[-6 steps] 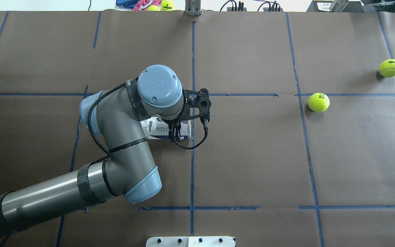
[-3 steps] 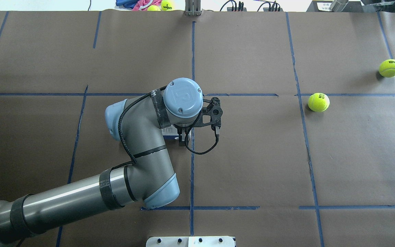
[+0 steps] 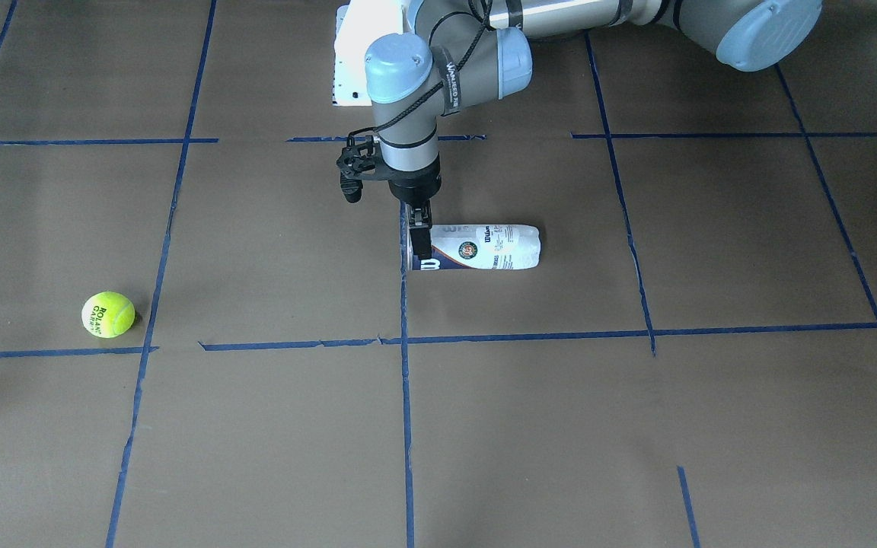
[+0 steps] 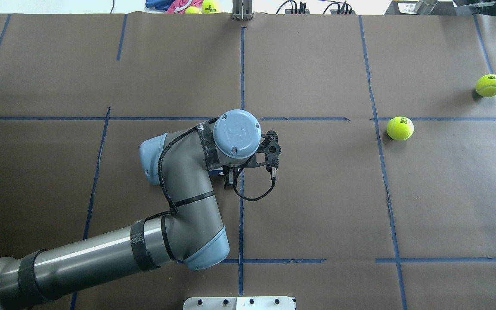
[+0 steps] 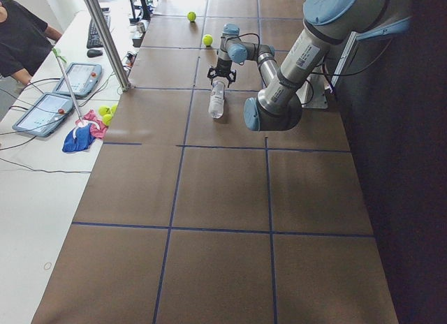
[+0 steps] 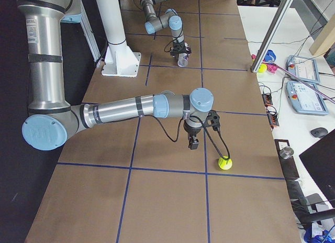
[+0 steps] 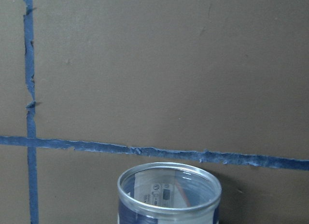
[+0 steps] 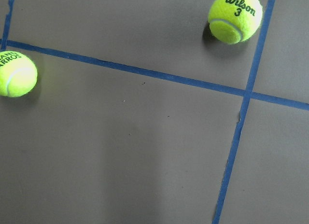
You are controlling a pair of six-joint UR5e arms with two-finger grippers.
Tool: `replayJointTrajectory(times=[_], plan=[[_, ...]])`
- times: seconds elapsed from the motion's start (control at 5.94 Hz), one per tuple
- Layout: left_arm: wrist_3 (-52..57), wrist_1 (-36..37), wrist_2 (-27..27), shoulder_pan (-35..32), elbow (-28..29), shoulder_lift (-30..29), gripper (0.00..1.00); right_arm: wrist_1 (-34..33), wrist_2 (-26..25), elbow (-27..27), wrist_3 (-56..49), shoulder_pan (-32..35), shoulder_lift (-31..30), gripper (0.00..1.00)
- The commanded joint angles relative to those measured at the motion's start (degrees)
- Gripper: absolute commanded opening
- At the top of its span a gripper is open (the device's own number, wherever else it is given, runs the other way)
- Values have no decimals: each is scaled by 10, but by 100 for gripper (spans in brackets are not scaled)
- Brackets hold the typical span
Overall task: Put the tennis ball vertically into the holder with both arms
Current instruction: 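Lift the tube with the left gripper and rotate it upright, open end up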
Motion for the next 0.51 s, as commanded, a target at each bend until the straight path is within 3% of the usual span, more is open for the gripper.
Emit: replayJointTrajectory(times=[0.0,0.34], plan=[[-3,-3,6,7,9,1,100,0,0,0,0,0,0,100],[-6,-46,7,11,35,2,100,0,0,0,0,0,0,100]])
